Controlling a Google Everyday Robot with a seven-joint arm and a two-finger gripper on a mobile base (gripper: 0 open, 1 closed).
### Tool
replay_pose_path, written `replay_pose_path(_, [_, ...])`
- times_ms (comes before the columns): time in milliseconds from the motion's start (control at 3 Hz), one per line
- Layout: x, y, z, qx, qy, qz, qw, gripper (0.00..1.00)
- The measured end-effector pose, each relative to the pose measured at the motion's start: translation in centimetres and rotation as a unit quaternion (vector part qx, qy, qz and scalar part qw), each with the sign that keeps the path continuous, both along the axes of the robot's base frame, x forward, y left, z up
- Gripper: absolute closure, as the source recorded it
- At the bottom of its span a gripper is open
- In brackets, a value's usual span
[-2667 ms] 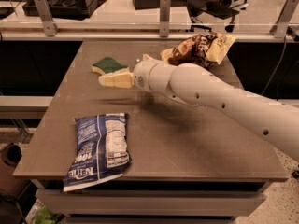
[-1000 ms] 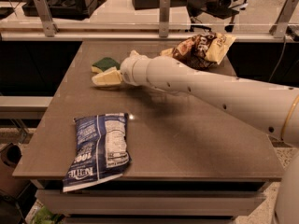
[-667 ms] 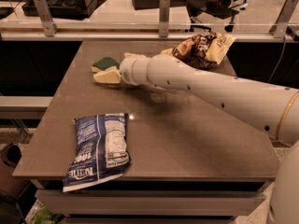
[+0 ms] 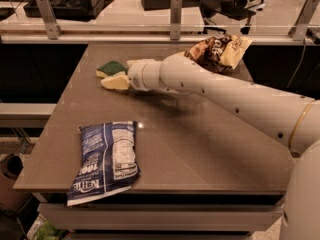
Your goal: Pick sponge
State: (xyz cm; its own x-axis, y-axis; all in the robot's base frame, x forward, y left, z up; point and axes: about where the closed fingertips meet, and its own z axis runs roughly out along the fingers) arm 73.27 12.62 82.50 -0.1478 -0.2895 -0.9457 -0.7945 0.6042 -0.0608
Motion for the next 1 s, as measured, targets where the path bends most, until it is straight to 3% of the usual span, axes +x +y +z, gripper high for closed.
replay_pose_path(1000, [-0.05, 0.48, -0.27, 0.013, 0.011, 0.005, 0.9998, 1.0])
